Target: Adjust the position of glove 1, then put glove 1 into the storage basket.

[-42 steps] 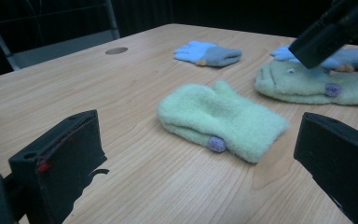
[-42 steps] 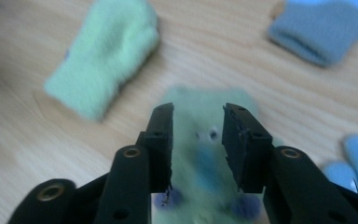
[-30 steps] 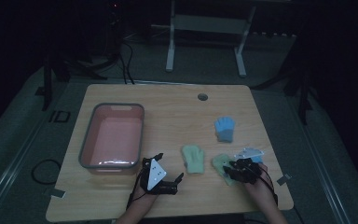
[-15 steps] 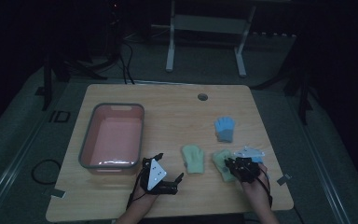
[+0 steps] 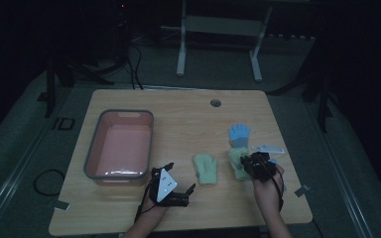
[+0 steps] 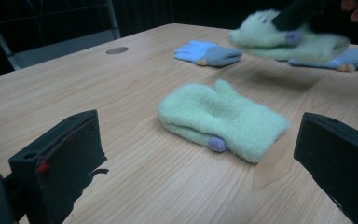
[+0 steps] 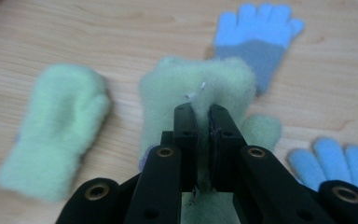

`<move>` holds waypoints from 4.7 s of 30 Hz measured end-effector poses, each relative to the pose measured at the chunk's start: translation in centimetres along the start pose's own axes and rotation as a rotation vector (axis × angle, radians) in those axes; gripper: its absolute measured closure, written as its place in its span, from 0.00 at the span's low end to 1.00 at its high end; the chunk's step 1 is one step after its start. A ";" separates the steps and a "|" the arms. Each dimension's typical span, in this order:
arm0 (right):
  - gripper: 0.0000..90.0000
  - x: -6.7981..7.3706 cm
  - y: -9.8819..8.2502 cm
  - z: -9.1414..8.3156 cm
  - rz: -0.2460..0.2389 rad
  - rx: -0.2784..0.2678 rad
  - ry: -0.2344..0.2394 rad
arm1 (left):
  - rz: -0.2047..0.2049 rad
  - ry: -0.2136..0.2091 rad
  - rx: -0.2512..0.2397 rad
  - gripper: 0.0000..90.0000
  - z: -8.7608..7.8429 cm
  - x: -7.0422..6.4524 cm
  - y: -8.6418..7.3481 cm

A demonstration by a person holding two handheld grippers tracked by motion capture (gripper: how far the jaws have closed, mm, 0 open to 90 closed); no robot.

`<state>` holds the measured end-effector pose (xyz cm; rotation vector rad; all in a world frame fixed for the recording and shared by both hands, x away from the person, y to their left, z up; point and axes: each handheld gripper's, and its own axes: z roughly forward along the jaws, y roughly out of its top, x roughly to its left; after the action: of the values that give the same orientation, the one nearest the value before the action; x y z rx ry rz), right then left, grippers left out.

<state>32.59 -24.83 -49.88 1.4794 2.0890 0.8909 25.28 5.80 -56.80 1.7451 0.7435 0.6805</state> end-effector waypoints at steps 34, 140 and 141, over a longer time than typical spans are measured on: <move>0.71 -1.7 -1.4 2.8 -0.086 0.055 0.060 | 0.003 0.000 0.006 0.02 0.0 0.0 0.0; 0.15 3.8 2.6 2.2 -0.345 -0.088 0.516 | 0.183 -0.392 0.176 0.19 3.4 -1.2 2.9; 0.20 3.9 2.8 2.5 -0.372 -0.077 0.512 | 0.195 -0.403 0.184 0.21 3.8 -1.1 3.0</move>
<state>34.77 -19.87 -49.51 0.8306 2.5356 1.2719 27.88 1.93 -55.04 2.0595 0.3689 0.3750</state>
